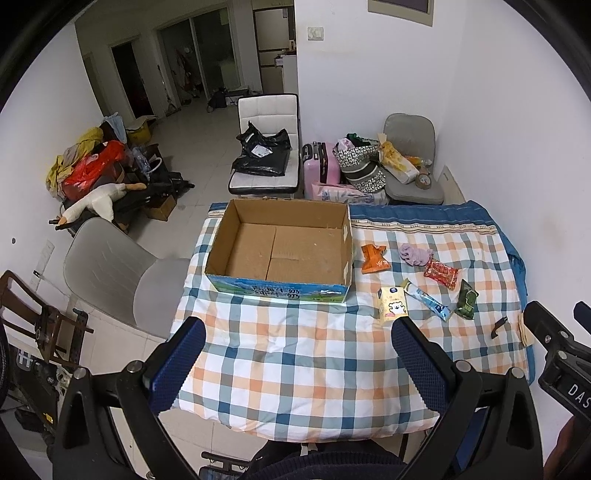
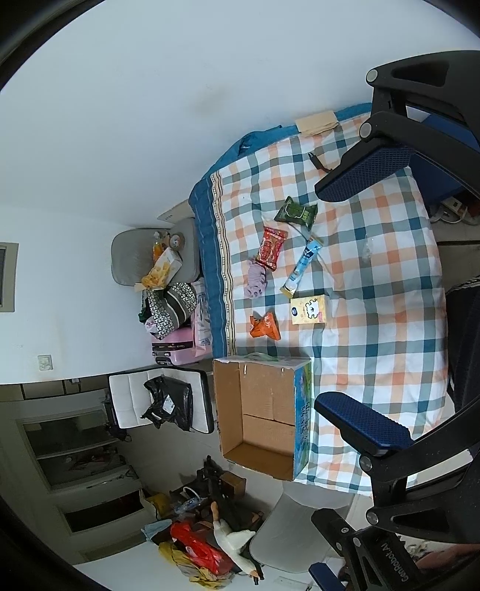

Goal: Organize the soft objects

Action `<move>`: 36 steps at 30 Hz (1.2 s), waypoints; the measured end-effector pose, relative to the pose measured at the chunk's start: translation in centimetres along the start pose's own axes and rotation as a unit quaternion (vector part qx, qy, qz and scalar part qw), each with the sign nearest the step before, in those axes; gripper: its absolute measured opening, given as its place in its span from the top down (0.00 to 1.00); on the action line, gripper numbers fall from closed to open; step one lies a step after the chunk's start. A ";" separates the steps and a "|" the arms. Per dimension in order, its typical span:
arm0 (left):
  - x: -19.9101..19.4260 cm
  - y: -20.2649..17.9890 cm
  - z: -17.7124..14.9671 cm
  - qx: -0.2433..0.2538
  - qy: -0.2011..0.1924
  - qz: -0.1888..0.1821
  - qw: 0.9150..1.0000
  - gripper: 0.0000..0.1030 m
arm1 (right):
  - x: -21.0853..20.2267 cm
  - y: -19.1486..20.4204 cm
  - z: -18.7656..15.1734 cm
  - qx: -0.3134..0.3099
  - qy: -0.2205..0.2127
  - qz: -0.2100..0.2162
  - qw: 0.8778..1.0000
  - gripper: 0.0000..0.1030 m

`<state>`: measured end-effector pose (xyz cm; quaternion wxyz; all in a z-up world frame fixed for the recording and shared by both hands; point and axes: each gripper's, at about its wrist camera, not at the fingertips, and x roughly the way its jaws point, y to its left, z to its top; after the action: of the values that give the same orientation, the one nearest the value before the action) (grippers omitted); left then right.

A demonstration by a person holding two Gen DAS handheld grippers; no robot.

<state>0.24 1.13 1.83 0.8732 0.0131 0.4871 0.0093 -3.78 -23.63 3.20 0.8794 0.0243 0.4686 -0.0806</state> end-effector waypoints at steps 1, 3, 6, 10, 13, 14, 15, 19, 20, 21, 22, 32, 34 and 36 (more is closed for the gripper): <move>0.0 0.0 0.1 0.000 -0.002 0.000 1.000 0.00 | 0.0 0.0 0.0 0.000 0.000 0.000 1.000 0.00; 0.0 0.1 0.2 0.000 -0.006 0.001 1.000 0.00 | 0.1 -0.1 0.1 0.000 0.001 0.001 1.000 0.00; -0.2 0.1 -0.1 -0.001 -0.010 0.001 1.000 0.00 | 0.0 -0.1 0.1 0.001 0.001 0.001 1.000 0.00; -0.4 0.1 0.0 -0.001 -0.014 0.002 1.000 0.00 | -0.1 0.1 0.1 0.001 -0.002 0.000 1.000 0.00; -0.3 0.1 0.0 -0.001 -0.016 0.001 1.000 0.00 | -0.2 0.2 0.2 0.002 -0.004 0.000 1.000 0.00; -0.4 0.1 0.0 0.000 -0.016 0.001 1.000 0.00 | -0.2 0.1 0.2 0.002 -0.004 0.001 1.000 0.00; -0.3 0.1 -0.1 -0.001 -0.016 0.001 1.000 0.00 | -0.2 0.1 0.1 0.003 -0.004 0.001 1.000 0.00; -0.4 0.0 -0.1 -0.001 -0.020 0.001 1.000 0.00 | -0.3 0.2 0.2 0.004 -0.006 -0.001 1.000 0.00; -0.4 0.0 -0.1 -0.001 -0.020 0.000 1.000 0.00 | -0.3 0.2 0.2 0.003 -0.006 -0.001 1.000 0.00; -0.4 0.0 -0.1 -0.001 -0.020 0.001 1.000 0.00 | -0.3 0.2 0.3 0.004 -0.007 -0.001 1.000 0.00; -0.4 0.0 -0.1 -0.001 -0.020 0.001 1.000 0.00 | -0.3 0.3 0.4 0.004 -0.007 -0.001 1.000 0.00; -0.3 -0.3 0.5 0.000 -0.029 0.002 1.000 0.00 | -0.1 0.2 1.2 0.005 -0.011 0.000 1.000 0.00; -0.2 -0.1 0.6 -0.001 -0.029 0.002 1.000 0.00 | 0.0 0.3 1.6 0.005 -0.012 0.000 1.000 0.00; -0.2 -0.1 0.6 -0.001 -0.029 0.002 1.000 0.00 | 0.1 0.4 1.8 0.006 -0.014 0.001 1.000 0.00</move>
<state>0.62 1.01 2.31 0.8869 0.0136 0.4616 0.0111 -2.15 -23.47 4.14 0.8859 0.0287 0.4556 -0.0822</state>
